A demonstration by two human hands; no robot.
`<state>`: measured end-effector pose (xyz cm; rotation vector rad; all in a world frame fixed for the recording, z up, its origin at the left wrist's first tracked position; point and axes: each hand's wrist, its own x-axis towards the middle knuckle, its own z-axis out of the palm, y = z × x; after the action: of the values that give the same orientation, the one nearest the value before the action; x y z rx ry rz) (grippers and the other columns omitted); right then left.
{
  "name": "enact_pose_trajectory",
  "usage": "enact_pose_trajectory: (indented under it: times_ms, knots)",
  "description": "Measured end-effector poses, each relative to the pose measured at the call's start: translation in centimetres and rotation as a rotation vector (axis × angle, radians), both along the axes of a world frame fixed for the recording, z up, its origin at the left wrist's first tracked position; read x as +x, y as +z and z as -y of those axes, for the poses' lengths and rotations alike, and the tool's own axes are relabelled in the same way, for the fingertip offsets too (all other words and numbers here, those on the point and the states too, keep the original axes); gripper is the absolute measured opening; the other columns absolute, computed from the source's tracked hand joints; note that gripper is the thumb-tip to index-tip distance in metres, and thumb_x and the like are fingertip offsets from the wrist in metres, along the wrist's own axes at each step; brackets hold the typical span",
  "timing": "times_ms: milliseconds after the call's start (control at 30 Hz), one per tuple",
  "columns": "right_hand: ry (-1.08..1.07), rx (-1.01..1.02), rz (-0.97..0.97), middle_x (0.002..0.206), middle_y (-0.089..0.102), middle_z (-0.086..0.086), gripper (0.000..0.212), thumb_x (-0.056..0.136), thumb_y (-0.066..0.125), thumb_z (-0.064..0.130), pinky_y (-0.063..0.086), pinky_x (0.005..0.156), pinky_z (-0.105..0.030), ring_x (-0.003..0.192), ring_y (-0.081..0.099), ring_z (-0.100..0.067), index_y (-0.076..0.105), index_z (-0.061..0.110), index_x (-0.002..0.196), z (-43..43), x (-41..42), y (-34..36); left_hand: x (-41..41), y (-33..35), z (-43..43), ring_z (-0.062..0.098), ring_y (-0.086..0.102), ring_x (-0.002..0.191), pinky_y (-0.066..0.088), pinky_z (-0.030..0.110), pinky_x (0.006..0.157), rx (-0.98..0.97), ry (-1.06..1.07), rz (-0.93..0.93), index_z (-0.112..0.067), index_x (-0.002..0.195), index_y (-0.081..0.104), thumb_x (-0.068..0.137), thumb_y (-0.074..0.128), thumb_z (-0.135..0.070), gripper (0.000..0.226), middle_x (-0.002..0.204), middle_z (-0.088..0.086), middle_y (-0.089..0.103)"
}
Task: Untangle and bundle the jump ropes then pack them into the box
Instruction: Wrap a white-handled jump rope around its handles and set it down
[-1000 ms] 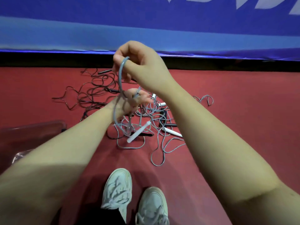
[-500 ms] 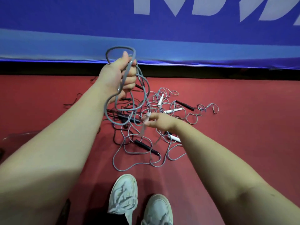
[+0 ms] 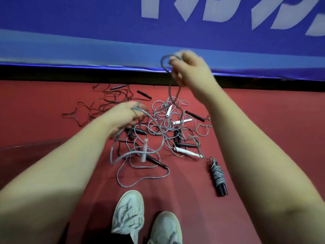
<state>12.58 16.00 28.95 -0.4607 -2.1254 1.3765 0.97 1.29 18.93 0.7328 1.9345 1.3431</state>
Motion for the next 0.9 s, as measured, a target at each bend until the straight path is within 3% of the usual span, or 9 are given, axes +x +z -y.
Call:
enact_pose_trajectory:
  times_ms: [133,233,367,433,533,600,733,833,900]
  knots:
    - [0.240,-0.087,-0.150,0.060,0.054,0.000,0.015,0.087,0.054,0.000,0.033,0.047,-0.020,0.051,0.042,-0.013,0.053,0.013,0.080,2.9,-0.4,3.9,1.5,-0.5,-1.1,-0.005,0.041,0.042,0.030,0.010,0.040,0.096,-0.061,0.053,-0.020,0.113,0.060,0.090,0.049,0.009,0.039,0.100,0.000,0.063]
    - [0.282,-0.076,-0.168,0.064,0.057,-0.002,0.014,0.087,0.053,-0.002,0.038,0.052,-0.022,0.055,0.047,-0.013,0.054,0.010,0.080,3.7,-0.9,3.7,2.1,0.2,-1.3,-0.001,0.041,0.051,0.030,0.013,0.043,0.212,-0.152,0.146,-0.027,0.109,0.060,0.087,0.049,0.015,0.049,0.108,-0.015,0.068]
    - [0.315,-0.166,-0.241,0.068,0.056,-0.004,0.019,0.087,0.045,-0.011,0.045,0.055,-0.023,0.053,0.054,-0.011,0.052,0.007,0.083,4.0,-1.2,3.7,2.4,0.3,-1.5,0.007,0.049,0.072,0.031,0.012,0.045,0.239,-0.290,0.227,-0.020,0.120,0.056,0.078,0.062,0.011,0.052,0.124,0.003,0.064]
    - [0.339,-0.201,-0.281,0.071,0.054,-0.004,0.020,0.088,0.044,-0.012,0.047,0.057,-0.023,0.055,0.056,-0.012,0.051,0.007,0.083,4.1,-1.5,3.9,3.3,0.2,-1.9,0.004,0.052,0.064,0.033,0.011,0.045,0.219,-0.289,0.240,-0.010,0.126,0.054,0.080,0.064,0.007,0.050,0.113,0.007,0.067]
    - [0.380,-0.222,-0.321,0.074,0.055,-0.004,0.019,0.087,0.046,-0.010,0.048,0.059,-0.022,0.059,0.056,-0.012,0.051,0.007,0.083,4.0,-1.9,4.2,4.8,0.0,-3.0,0.002,0.034,0.041,0.027,0.015,0.040,0.211,-0.271,0.167,-0.012,0.110,0.059,0.089,0.058,-0.003,0.023,0.077,-0.005,0.066]
    - [0.375,-0.220,-0.317,0.076,0.057,-0.007,0.017,0.088,0.048,-0.010,0.048,0.059,-0.022,0.063,0.056,-0.015,0.051,0.006,0.083,3.5,-1.9,4.3,5.3,0.2,-3.7,0.006,0.029,0.040,0.023,0.016,0.040,0.212,-0.290,0.105,-0.013,0.099,0.059,0.095,0.052,-0.011,0.008,0.079,-0.001,0.067]
    - [0.251,-0.254,-0.304,0.097,0.059,-0.010,0.024,0.086,0.044,-0.011,0.049,0.063,-0.020,0.072,0.063,-0.014,0.052,0.010,0.094,0.6,-0.7,3.6,5.3,0.5,-4.3,0.005,0.030,0.041,0.024,0.018,0.042,0.235,-0.256,0.105,-0.014,0.088,0.055,0.100,0.044,-0.014,0.017,0.074,0.007,0.057]
    - [-0.043,-0.261,-0.308,0.106,0.056,-0.002,0.043,0.071,0.047,-0.004,0.045,0.059,-0.013,0.080,0.058,-0.009,0.049,0.016,0.109,-2.9,1.1,0.5,4.8,1.7,-4.8,0.003,0.035,0.039,0.026,0.015,0.039,0.359,-0.140,0.206,-0.012,0.084,0.049,0.101,0.038,-0.011,0.021,0.070,0.005,0.051]
    - [-0.235,-0.196,-0.067,0.102,0.060,-0.002,0.048,0.068,0.045,-0.003,0.039,0.050,-0.011,0.070,0.051,-0.005,0.051,0.015,0.112,-5.1,2.5,-4.6,4.2,2.9,-5.1,0.003,0.036,0.039,0.027,0.013,0.037,0.444,-0.062,0.295,-0.012,0.083,0.047,0.102,0.036,-0.010,0.022,0.069,0.004,0.050]
